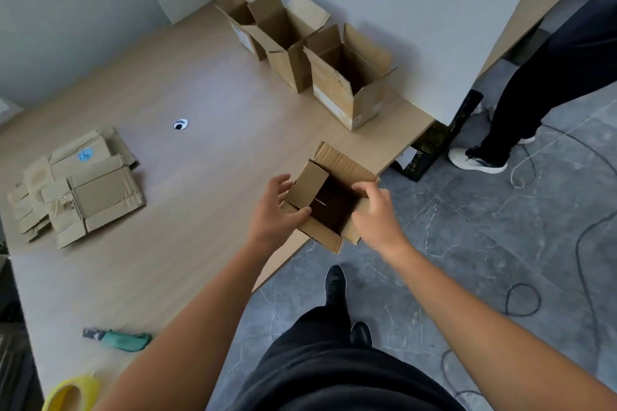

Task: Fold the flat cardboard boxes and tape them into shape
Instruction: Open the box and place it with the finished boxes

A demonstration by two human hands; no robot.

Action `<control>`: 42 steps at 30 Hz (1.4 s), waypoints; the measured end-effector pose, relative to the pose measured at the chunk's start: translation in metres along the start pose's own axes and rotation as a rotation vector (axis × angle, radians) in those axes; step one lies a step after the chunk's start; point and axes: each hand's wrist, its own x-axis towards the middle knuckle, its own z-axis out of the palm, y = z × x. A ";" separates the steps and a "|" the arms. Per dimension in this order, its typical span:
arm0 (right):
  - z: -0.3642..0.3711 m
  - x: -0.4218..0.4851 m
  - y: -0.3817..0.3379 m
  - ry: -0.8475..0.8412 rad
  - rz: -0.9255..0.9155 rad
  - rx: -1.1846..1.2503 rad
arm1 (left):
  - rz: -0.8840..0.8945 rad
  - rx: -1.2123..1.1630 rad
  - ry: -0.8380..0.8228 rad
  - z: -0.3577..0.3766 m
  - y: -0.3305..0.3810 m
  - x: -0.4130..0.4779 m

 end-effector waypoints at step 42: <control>-0.217 0.307 -0.018 -0.186 -0.175 -0.483 | -0.597 -0.462 0.166 0.202 0.108 0.213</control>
